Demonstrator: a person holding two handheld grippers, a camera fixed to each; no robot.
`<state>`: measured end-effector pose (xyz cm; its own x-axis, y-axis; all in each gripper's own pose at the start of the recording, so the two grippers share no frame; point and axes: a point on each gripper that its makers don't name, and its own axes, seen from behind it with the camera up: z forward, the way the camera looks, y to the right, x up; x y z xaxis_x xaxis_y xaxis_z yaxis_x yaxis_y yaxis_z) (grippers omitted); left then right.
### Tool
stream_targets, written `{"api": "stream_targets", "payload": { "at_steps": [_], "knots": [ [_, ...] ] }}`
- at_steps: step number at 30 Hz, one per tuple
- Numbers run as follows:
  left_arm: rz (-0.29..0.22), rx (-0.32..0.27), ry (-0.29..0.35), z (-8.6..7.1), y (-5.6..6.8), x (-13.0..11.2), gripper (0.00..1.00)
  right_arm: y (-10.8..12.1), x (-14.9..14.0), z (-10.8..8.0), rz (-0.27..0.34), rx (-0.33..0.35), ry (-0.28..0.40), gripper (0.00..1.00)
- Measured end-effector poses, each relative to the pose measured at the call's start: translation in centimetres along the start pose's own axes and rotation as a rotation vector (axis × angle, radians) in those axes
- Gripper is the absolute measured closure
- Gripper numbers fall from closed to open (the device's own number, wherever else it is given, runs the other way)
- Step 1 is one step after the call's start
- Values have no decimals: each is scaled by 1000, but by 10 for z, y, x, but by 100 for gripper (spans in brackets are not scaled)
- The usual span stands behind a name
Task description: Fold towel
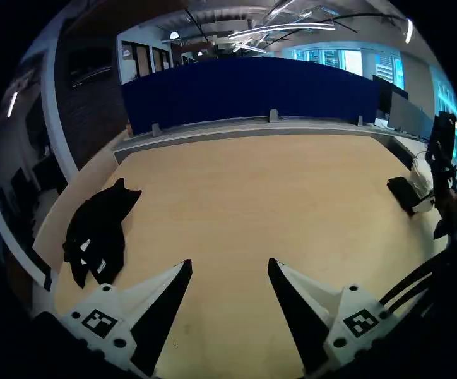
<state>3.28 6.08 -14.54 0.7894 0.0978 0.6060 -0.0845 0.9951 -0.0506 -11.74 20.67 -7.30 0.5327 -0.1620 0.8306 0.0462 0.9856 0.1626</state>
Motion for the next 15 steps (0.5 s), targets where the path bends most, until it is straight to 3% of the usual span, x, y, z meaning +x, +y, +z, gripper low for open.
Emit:
{"api": "stream_targets", "payload": {
  "at_steps": [11, 15],
  "knots": [
    [-8, -1, 11, 3, -3, 5, 11, -2, 24, -17, -2, -14, 83, 0],
    [-12, -4, 17, 4, -2, 7, 11, -4, 44, -28, 14, -29, 164, 0]
  ]
}}
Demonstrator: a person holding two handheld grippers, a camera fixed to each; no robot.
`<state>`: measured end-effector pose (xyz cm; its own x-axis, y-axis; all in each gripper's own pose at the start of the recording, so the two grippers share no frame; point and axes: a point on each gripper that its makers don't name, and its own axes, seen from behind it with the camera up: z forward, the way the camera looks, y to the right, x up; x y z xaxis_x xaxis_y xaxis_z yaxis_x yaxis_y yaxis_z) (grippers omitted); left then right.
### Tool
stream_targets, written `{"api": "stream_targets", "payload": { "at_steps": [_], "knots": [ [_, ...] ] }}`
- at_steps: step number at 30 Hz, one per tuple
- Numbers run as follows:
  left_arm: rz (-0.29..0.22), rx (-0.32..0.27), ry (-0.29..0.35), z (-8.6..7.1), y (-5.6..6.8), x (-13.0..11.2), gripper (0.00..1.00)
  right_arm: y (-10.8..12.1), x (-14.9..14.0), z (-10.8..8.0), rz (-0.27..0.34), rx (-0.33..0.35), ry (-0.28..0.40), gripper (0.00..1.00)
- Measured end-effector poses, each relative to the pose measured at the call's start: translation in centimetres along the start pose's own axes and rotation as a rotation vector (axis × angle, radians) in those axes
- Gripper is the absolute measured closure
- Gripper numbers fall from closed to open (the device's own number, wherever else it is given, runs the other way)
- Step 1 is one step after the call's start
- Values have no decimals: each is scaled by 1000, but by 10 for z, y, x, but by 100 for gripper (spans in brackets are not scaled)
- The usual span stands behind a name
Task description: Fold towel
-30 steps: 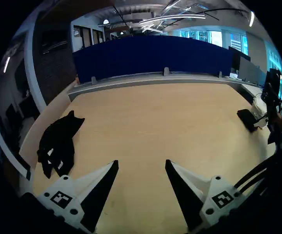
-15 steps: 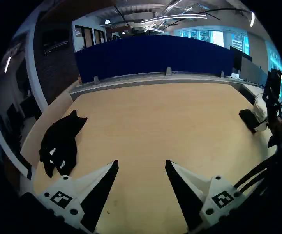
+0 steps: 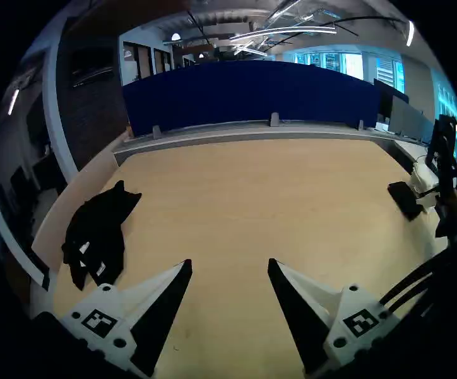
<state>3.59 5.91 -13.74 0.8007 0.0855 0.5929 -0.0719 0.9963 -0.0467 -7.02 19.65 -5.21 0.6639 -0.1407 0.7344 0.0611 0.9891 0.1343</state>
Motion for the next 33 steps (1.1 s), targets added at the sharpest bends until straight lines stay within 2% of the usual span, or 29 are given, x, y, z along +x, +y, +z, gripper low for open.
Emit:
{"api": "stream_targets", "payload": {
  "at_steps": [5, 9, 14, 20, 23, 29, 33],
  "knots": [
    [-13, -5, 4, 4, 0, 1, 11, -5, 37, -15, 31, -26, 132, 0],
    [-21, -8, 15, 6, 0, 5, 11, -12, 72, -35, 65, -39, 266, 0],
    [-24, -13, 32, 9, -1, 13, 11, -23, 118, -65, 108, -57, 434, 0],
    [-27, -21, 56, 14, -1, 22, 11, -43, 162, -106, 99, -79, 614, 0],
    [-29, -25, 69, 17, -1, 27, 11, -50, 170, -117, 82, -97, 656, 0],
    [-27, -35, 104, 23, -1, 40, 11, -70, 175, -119, 60, -107, 670, 0],
    [-32, -34, 133, 27, -5, 50, 11, -79, 181, -125, 66, -109, 695, 0]
  ]
}}
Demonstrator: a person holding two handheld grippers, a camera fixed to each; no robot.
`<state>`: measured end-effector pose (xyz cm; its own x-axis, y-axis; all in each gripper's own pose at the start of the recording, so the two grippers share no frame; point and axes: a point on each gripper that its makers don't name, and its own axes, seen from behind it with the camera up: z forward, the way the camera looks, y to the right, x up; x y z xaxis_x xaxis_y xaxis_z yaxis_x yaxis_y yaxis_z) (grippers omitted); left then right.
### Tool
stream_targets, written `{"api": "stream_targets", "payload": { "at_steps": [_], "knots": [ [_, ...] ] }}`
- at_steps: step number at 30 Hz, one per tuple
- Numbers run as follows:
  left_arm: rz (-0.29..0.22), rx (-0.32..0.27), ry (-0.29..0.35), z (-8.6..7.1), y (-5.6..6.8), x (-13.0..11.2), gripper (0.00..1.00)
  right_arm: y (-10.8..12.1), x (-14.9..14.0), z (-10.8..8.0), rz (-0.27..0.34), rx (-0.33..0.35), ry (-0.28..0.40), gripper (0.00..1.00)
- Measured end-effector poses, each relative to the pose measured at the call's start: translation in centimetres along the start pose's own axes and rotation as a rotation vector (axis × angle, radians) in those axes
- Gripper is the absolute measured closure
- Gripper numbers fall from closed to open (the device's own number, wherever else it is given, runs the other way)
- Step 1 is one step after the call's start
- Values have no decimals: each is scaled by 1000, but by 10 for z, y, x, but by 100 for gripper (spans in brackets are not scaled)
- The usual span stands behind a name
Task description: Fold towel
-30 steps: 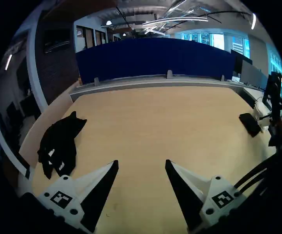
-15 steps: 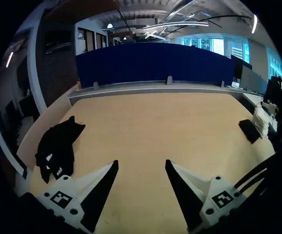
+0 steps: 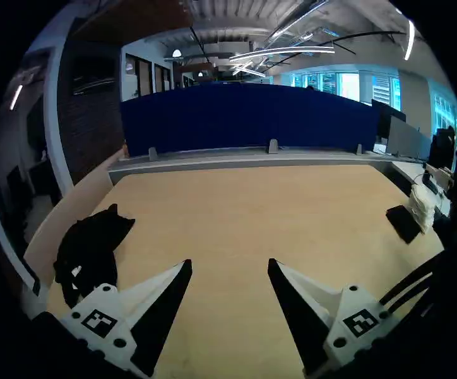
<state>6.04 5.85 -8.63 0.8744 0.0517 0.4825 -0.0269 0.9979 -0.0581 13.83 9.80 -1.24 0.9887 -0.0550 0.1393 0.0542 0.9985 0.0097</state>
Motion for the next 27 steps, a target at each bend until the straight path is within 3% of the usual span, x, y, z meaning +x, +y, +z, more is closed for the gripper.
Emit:
{"api": "stream_targets", "payload": {
  "at_steps": [8, 17, 27],
  "knots": [
    [-16, 0, 90, 14, -7, 33, 11, -31, 24, -1, 17, 14, 50, 0],
    [6, 9, 195, 24, -14, 73, 11, -75, 39, 4, 14, 26, 85, 0],
    [6, 3, 283, 27, -14, 96, 11, -115, 40, 0, 58, 37, 89, 0]
  ]
}}
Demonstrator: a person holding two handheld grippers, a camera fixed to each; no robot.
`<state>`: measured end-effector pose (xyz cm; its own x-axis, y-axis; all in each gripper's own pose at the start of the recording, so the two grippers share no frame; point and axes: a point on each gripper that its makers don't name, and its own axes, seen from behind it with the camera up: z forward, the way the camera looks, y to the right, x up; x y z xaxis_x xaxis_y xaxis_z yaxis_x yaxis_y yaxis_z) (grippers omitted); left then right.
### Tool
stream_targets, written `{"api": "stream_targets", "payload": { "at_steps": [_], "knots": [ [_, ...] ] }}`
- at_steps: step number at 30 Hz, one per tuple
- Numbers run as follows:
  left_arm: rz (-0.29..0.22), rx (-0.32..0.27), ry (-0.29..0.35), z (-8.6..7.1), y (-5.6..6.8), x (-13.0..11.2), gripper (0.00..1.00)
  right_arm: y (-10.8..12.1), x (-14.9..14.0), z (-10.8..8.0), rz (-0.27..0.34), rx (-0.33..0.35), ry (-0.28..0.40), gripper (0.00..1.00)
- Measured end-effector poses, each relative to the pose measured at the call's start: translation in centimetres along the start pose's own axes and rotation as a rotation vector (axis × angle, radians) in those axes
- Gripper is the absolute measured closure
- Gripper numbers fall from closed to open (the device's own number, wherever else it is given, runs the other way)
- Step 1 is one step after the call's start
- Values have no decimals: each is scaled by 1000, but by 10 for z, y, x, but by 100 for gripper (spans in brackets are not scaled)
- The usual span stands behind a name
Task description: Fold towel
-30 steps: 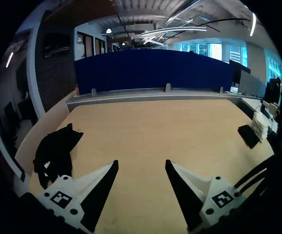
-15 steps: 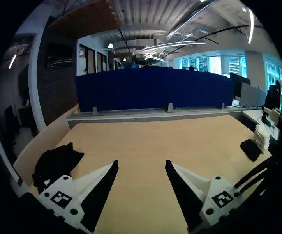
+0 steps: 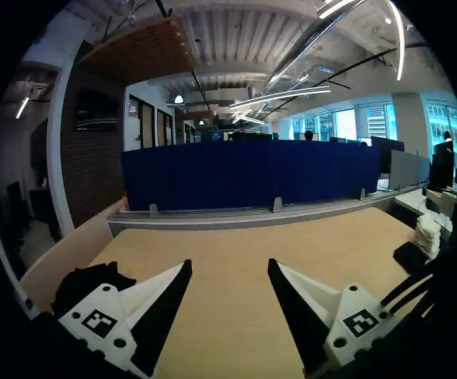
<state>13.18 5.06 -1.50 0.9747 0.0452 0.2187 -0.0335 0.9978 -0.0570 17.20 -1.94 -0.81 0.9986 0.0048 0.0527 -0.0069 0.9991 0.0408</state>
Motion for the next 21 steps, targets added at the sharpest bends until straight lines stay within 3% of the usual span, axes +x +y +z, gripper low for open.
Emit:
{"api": "stream_targets", "payload": {
  "at_steps": [14, 17, 21],
  "knots": [
    [-10, 35, 72, 5, -12, 12, 11, -3, 4, -9, 50, -28, -11, 0],
    [-17, 30, 89, 6, -9, 12, 11, -8, 8, -11, 51, -25, -10, 0],
    [-21, 34, 95, 11, -15, 8, 11, -15, 14, -14, 41, -19, -8, 0]
  ]
}}
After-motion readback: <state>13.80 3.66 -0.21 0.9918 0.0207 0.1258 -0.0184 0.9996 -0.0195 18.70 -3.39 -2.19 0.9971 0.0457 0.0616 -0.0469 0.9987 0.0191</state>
